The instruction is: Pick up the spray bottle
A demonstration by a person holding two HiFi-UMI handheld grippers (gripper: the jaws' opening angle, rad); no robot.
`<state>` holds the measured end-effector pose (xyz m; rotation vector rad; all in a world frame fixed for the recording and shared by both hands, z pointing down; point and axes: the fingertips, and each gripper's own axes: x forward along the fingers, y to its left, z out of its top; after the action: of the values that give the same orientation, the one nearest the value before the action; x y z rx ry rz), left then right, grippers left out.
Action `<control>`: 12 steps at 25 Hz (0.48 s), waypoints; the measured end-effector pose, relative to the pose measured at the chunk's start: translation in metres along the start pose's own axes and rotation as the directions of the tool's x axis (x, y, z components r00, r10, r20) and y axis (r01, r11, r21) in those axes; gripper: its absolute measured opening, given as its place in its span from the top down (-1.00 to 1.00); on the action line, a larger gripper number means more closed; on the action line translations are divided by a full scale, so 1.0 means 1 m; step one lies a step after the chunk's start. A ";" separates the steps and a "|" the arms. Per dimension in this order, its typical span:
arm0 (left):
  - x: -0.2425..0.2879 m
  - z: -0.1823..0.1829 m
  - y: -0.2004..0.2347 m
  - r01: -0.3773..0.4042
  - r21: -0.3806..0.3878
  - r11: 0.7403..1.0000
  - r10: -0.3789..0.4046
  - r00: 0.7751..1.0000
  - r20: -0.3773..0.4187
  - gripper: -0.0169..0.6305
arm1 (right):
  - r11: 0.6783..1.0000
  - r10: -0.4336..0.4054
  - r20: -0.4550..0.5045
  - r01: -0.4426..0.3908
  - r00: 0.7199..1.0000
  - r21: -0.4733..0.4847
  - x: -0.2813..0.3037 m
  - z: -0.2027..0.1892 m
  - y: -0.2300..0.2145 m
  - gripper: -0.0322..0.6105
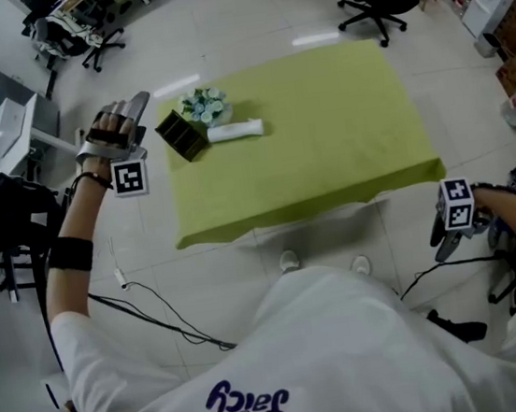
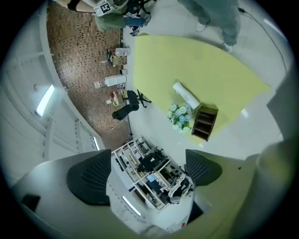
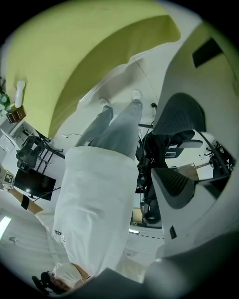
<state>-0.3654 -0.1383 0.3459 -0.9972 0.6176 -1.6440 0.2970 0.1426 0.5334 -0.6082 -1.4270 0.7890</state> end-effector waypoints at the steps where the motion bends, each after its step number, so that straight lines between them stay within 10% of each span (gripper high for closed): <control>1: 0.008 0.003 -0.006 0.032 -0.013 0.999 -0.032 0.999 0.006 -0.54 | 1.000 -0.002 0.000 0.002 1.000 -0.005 -0.001 0.004 -0.003 0.22; 12: 0.076 0.044 -0.094 0.443 -0.148 0.884 -0.424 0.894 0.143 -0.54 | 0.997 -0.053 0.042 0.055 0.998 -0.061 -0.025 0.047 -0.038 0.23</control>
<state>-0.3829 -0.1783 0.4669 -1.4252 0.4952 -1.9316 0.2551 0.0952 0.5510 -0.6015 -1.5030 0.7202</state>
